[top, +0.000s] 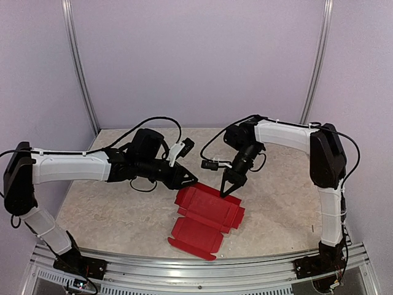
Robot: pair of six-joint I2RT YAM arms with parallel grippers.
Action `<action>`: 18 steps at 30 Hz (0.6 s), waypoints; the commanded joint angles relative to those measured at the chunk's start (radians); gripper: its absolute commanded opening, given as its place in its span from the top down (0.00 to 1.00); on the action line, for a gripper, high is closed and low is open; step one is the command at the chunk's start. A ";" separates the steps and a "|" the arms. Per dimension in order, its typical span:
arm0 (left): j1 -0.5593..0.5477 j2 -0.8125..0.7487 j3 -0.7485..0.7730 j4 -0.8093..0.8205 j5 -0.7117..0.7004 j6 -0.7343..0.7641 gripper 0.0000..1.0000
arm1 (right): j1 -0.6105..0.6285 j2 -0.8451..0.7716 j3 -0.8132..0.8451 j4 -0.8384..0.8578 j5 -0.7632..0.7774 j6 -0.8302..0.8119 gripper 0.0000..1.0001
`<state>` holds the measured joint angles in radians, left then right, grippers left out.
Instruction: Fold the paper box
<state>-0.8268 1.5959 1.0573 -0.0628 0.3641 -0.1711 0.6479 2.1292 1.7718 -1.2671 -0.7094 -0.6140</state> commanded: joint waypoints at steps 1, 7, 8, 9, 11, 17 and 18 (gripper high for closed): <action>0.051 -0.113 -0.028 -0.100 -0.029 0.027 0.70 | 0.017 -0.097 -0.009 -0.005 0.006 -0.063 1.00; 0.074 -0.112 0.017 -0.198 0.026 0.089 0.65 | 0.041 -0.133 -0.021 0.000 -0.003 -0.087 1.00; 0.074 -0.096 0.031 -0.216 0.032 0.097 0.65 | 0.044 -0.133 -0.020 0.000 -0.006 -0.087 1.00; 0.074 -0.087 0.042 -0.224 0.046 0.103 0.65 | 0.046 -0.131 -0.019 -0.002 -0.009 -0.090 1.00; 0.073 -0.061 0.061 -0.234 0.082 0.111 0.65 | 0.047 -0.129 -0.018 -0.004 -0.011 -0.093 1.00; 0.052 -0.031 0.085 -0.241 0.125 0.133 0.64 | 0.049 -0.133 -0.028 -0.004 -0.012 -0.096 1.00; 0.049 -0.029 0.086 -0.242 0.129 0.134 0.64 | 0.049 -0.134 -0.028 -0.004 -0.012 -0.097 1.00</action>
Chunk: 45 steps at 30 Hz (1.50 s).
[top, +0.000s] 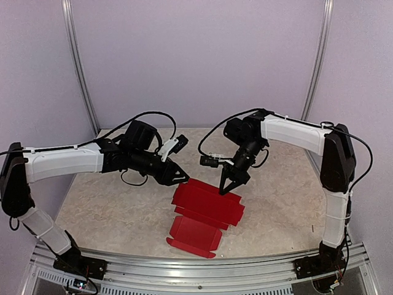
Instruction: Fold the paper box
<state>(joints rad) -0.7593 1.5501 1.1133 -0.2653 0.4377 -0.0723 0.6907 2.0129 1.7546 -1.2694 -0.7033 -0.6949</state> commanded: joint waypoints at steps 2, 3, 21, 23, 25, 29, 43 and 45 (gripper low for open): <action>-0.028 0.021 0.035 -0.042 0.062 0.043 0.64 | 0.006 -0.017 -0.012 0.000 -0.018 -0.015 1.00; -0.032 0.028 0.038 -0.044 0.066 0.047 0.64 | 0.006 -0.017 -0.011 0.000 -0.019 -0.014 1.00; -0.071 0.124 0.116 -0.097 0.074 0.111 0.67 | 0.006 -0.035 -0.007 -0.030 -0.075 -0.062 1.00; -0.072 0.134 0.124 -0.097 0.077 0.119 0.68 | 0.006 -0.039 -0.006 -0.040 -0.090 -0.080 1.00; -0.073 0.137 0.127 -0.091 0.078 0.126 0.68 | 0.006 -0.044 -0.004 -0.055 -0.108 -0.102 1.00; -0.077 0.136 0.121 -0.066 0.102 0.150 0.67 | 0.006 -0.049 0.000 -0.087 -0.135 -0.142 1.00; -0.084 0.117 0.100 -0.034 0.232 0.198 0.69 | 0.006 -0.073 0.013 -0.126 -0.174 -0.215 1.00; -0.084 0.117 0.099 -0.041 0.239 0.200 0.71 | 0.006 -0.077 0.013 -0.122 -0.174 -0.215 1.00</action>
<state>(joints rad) -0.8330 1.6638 1.2240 -0.2848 0.6506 0.1036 0.6910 1.9999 1.7527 -1.3628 -0.7841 -0.8780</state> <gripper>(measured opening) 0.303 0.009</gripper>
